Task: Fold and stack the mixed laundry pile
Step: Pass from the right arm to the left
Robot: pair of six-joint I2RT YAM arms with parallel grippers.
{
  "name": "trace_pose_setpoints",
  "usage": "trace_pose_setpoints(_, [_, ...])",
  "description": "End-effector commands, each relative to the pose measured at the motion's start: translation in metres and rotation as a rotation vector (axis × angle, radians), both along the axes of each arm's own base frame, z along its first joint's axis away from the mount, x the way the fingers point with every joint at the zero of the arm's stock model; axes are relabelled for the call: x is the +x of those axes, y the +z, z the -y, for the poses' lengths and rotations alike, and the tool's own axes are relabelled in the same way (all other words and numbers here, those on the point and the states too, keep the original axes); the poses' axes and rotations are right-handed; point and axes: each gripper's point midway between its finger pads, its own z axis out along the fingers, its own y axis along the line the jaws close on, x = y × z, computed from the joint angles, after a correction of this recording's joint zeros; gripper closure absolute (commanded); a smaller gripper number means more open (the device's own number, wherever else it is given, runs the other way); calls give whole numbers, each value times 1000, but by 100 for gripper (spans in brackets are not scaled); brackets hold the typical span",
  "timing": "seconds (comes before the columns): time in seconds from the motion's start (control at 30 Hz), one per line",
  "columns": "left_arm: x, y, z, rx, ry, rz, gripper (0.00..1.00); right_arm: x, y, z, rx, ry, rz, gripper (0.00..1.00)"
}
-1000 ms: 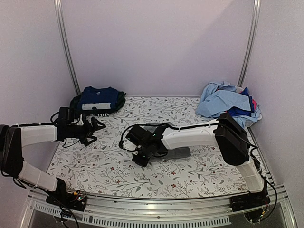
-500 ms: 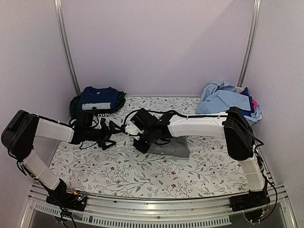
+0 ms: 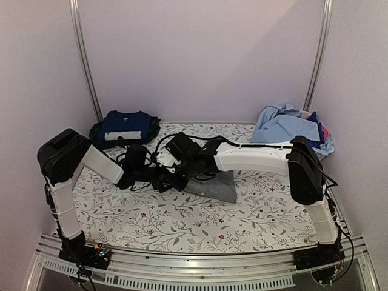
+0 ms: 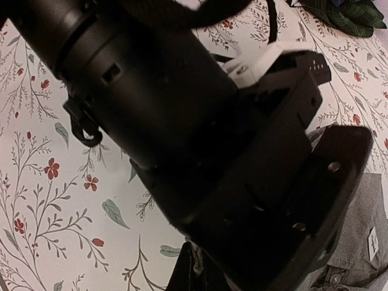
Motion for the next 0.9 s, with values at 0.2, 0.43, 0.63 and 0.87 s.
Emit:
trace_pose_setpoints(0.2, [14, -15, 31, -107, -6, -32, 56, -2, 31, -19, 110, 9, -19, 99])
trace_pose_setpoints(0.43, [28, -32, 19, 113, -63, -20, 100, 10, 55, 7, 114, -70, 18, 58])
trace_pose_setpoints(0.63, [76, -21, 1, 544, -198, 125, 100, 30, 101, 60, 242, -199, -48, 36])
trace_pose_setpoints(0.87, [155, 5, -40, 792, -266, 239, 100, 41, 115, 133, 295, -346, -91, 20])
